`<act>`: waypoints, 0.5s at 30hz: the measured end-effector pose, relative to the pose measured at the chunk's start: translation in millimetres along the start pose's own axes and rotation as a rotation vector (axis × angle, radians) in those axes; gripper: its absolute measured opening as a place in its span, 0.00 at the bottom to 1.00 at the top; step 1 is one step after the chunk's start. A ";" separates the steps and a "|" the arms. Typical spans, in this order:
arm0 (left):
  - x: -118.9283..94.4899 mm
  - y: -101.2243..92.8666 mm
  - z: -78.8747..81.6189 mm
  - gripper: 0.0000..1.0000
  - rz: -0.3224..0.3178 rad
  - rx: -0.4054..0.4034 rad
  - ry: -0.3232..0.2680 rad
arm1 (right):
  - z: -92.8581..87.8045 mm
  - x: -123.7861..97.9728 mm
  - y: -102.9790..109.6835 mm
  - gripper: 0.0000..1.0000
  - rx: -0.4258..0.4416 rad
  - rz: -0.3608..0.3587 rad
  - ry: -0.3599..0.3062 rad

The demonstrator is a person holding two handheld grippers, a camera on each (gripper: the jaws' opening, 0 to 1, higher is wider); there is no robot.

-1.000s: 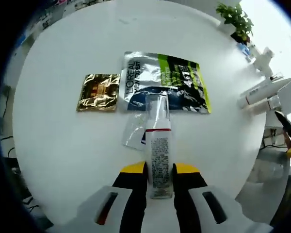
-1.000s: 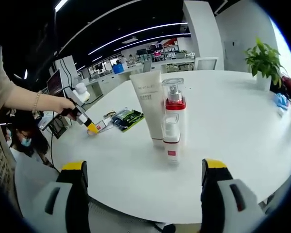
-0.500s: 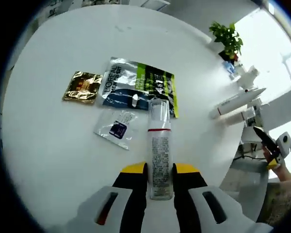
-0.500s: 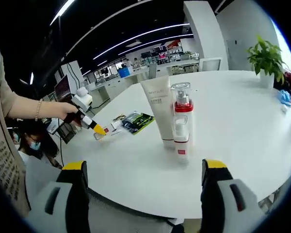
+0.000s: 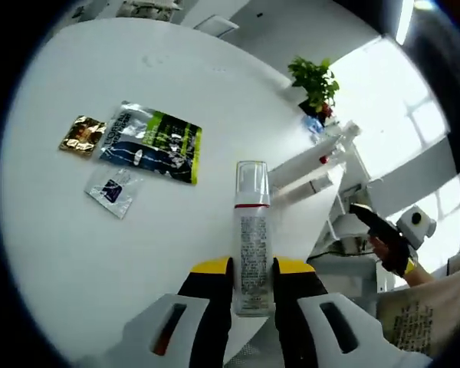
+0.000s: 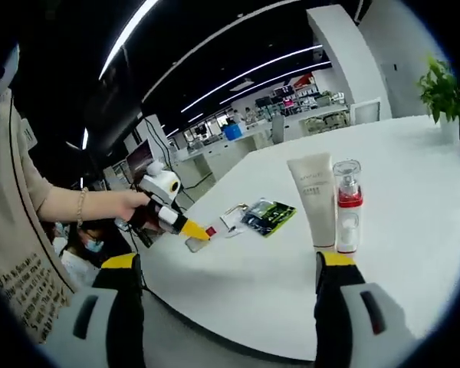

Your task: Arrange the skincare products in the storage area until every visible bottle or jar stands upright without overlapping.

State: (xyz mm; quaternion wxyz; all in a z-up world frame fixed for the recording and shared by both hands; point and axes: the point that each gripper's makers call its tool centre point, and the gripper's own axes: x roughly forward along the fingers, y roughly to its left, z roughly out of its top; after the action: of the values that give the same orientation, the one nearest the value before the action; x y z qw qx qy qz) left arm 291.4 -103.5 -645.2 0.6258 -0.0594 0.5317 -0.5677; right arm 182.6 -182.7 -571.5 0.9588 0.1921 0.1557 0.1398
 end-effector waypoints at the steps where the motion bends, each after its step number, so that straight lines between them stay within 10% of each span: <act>1: -0.9 -9.1 -0.1 0.17 -0.031 0.000 -0.014 | 3.5 4.2 7.4 0.94 0.039 0.037 -0.025; 15: -17.3 -106.1 -16.6 0.17 -0.328 0.061 -0.148 | 13.5 29.1 51.1 0.77 0.369 0.290 -0.135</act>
State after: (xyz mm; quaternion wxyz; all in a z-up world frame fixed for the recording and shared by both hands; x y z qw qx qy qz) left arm 214.2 -118.3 -570.0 0.5638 -0.1680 0.4499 -0.6719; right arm 203.3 -132.2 -545.7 0.8856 0.3934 0.0849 0.2319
